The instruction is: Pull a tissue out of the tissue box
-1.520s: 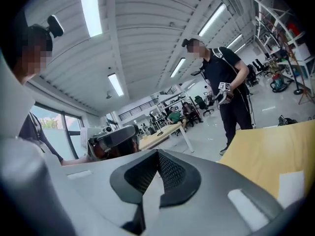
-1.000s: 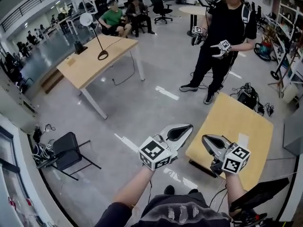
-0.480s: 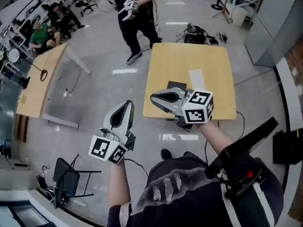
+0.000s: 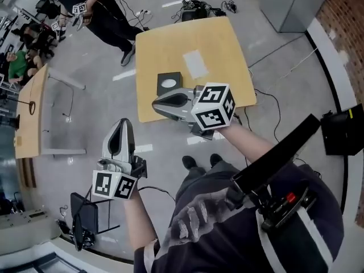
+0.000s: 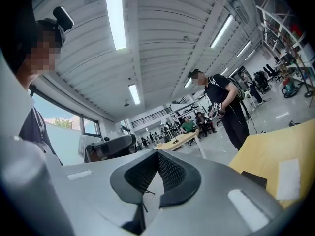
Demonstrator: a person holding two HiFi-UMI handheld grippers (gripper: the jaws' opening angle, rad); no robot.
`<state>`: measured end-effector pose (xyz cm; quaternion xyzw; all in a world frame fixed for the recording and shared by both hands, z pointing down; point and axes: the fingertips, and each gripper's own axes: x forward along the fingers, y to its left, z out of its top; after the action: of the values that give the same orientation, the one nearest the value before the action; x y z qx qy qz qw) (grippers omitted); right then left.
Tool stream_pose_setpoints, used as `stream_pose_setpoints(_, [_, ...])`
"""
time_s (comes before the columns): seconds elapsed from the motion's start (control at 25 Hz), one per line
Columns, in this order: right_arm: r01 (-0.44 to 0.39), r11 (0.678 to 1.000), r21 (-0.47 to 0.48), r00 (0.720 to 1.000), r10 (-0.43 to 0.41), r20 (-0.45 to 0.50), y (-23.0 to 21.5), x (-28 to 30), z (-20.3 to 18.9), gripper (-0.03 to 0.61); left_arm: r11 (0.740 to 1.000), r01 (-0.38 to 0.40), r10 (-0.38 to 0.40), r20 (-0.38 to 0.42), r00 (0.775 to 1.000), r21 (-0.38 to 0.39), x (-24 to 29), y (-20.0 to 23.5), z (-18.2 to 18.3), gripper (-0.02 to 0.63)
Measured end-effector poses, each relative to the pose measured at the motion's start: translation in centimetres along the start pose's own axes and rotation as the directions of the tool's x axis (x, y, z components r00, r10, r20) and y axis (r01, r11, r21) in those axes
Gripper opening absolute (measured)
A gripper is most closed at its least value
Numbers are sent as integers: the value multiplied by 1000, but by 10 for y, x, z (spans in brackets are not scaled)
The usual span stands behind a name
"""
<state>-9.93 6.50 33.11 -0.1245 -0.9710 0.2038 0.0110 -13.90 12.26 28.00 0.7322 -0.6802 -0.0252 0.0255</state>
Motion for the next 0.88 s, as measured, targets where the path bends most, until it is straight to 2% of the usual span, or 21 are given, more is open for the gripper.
stream_pose_setpoints(0.16, [-82, 996, -24, 996, 82, -18, 4, -3, 7, -3, 996, -88, 88, 21, 996, 14, -10, -6, 5, 2])
stream_pose_setpoints(0.28, [-75, 997, 17, 997, 75, -25, 27, -2, -3, -3, 995, -102, 101, -18, 995, -24, -32, -4, 0, 2])
stream_pose_setpoints(0.36, [-78, 997, 27, 996, 79, -33, 43, 14, -10, -3, 994, -112, 111, -24, 994, -22, -53, 6, 2, 2])
stream_pose_setpoints(0.56, [-149, 988, -38, 987, 146, -65, 72, 56, -14, -3, 986, -167, 166, 62, 984, 12, -98, 25, 12, 2])
stream_pose_setpoints(0.88, [-161, 983, -88, 982, 150, -113, 165, 110, -51, -3, 986, -169, 169, 97, 981, -10, -206, 42, 9, 2])
